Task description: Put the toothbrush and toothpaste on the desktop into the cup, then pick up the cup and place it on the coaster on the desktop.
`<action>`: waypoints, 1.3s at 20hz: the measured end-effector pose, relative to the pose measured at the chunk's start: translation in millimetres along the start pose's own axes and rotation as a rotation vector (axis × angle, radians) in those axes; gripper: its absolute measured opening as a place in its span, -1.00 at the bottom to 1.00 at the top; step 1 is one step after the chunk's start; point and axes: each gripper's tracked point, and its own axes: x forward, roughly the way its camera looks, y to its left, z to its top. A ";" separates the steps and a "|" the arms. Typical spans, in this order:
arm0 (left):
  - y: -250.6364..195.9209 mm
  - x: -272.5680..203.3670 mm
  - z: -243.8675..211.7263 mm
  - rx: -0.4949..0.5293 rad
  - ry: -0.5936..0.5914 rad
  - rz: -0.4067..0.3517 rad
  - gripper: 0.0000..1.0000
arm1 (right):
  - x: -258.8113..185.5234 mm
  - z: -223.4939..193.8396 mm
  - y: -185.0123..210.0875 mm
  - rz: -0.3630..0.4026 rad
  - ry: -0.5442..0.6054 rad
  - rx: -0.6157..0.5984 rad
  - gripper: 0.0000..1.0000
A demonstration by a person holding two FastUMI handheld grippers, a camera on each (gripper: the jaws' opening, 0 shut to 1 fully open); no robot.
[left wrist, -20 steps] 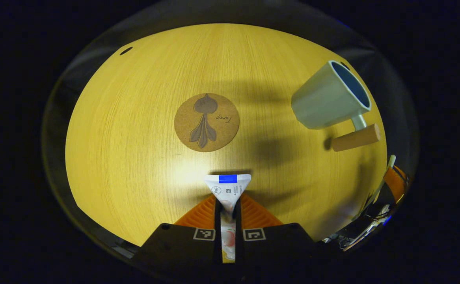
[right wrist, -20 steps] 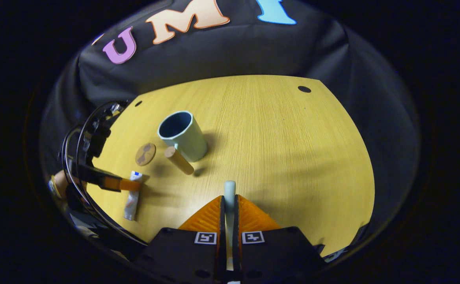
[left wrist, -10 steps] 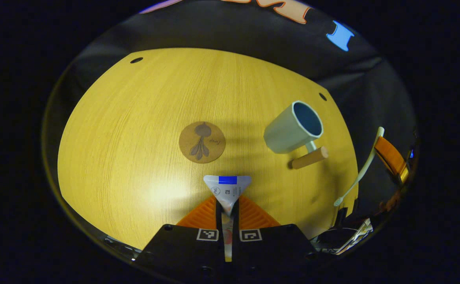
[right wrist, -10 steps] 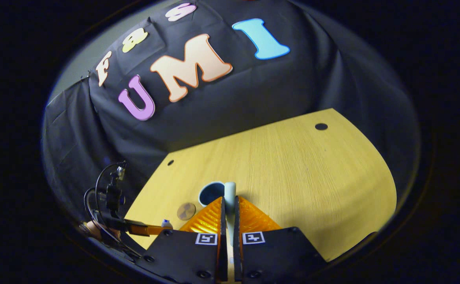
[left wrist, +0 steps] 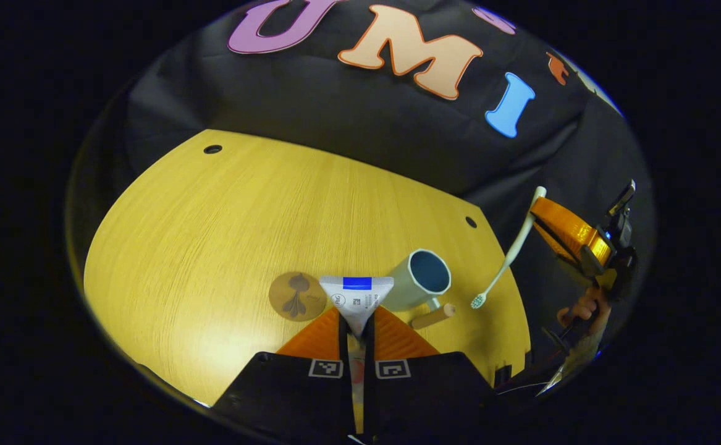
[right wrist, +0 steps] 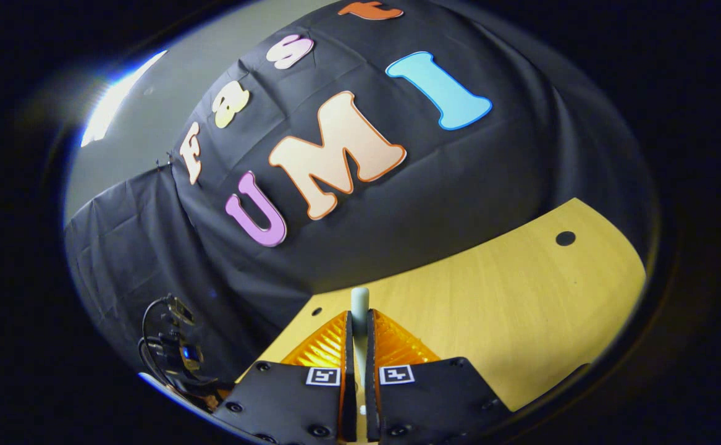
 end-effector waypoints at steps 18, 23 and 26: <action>-49.3 54.3 110.2 -0.025 -0.393 -0.204 -0.91 | 52.1 -98.8 -32.6 -0.023 0.102 -0.241 -0.82; -56.9 51.9 112.0 0.016 -0.406 -0.222 -0.92 | 34.9 -99.2 -26.2 -0.008 0.117 -0.228 -0.06; -67.6 48.2 116.3 0.015 -0.426 -0.251 -0.92 | 16.6 -70.8 -40.4 -0.084 0.034 -0.257 0.96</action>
